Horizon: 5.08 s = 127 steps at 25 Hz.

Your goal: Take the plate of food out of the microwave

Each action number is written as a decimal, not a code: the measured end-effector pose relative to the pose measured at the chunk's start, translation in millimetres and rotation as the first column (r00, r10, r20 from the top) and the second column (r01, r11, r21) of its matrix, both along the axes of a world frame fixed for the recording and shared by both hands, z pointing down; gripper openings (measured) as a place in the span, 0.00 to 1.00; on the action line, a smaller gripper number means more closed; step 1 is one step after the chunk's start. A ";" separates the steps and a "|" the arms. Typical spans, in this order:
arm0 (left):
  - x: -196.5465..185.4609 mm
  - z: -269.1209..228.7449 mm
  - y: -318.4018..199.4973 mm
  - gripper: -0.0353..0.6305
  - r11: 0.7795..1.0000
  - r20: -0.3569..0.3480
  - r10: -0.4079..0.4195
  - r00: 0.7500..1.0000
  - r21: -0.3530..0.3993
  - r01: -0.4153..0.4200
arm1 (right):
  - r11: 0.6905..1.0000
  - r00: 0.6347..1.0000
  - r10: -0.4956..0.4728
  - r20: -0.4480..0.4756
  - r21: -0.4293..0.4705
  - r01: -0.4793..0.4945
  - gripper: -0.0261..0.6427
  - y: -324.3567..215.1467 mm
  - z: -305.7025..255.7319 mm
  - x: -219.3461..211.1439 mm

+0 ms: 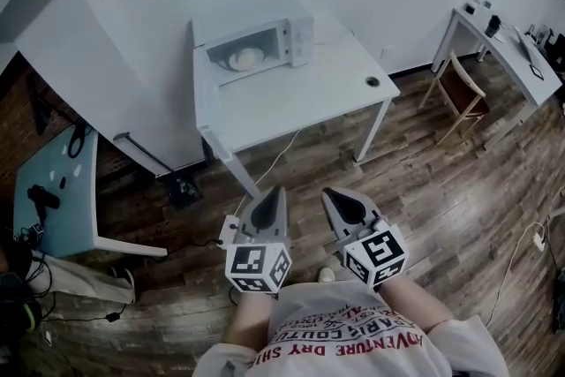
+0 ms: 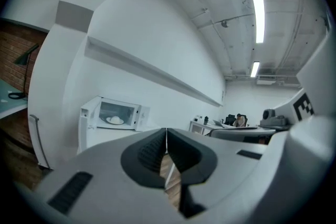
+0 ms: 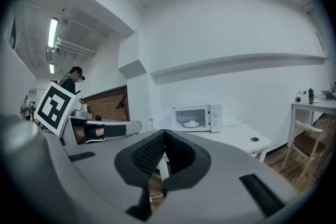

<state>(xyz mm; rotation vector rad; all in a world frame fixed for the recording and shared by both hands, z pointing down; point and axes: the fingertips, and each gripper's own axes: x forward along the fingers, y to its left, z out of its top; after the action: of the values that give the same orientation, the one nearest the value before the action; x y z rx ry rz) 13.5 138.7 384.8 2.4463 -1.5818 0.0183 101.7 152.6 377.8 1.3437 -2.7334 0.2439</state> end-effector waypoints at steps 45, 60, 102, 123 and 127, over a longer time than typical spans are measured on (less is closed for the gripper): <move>-64.0 37.1 -421.6 0.06 0.989 0.142 -0.136 0.981 -0.033 0.142 | 0.984 0.986 -0.160 -0.044 -0.083 0.156 0.05 -449.3 33.3 -76.2; -67.5 88.5 -492.6 0.06 0.870 0.218 -0.428 0.877 -0.165 0.465 | 0.861 0.858 -0.504 -0.095 -0.132 0.491 0.06 -559.1 65.9 -88.9; -150.9 231.7 -585.5 0.12 0.713 -0.647 -0.698 0.306 -0.668 0.214 | 0.870 0.869 -0.451 -0.204 -0.318 0.377 0.05 -596.2 163.4 -116.3; -136.8 200.0 -558.5 0.08 0.823 -0.743 -0.562 0.365 -0.545 0.159 | 0.888 0.879 -0.414 -0.236 -0.316 0.334 0.05 -583.5 166.3 -102.1; -129.4 183.9 -543.4 0.08 0.848 -0.767 -0.522 0.372 -0.511 0.137 | 0.900 0.890 -0.392 -0.234 -0.296 0.319 0.05 -579.8 159.3 -100.7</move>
<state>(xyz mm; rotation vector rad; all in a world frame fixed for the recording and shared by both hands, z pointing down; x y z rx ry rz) -115.9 -404.7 568.6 1.3036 -1.3023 -0.8450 1.0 -427.3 537.2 0.7239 -2.5336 0.3206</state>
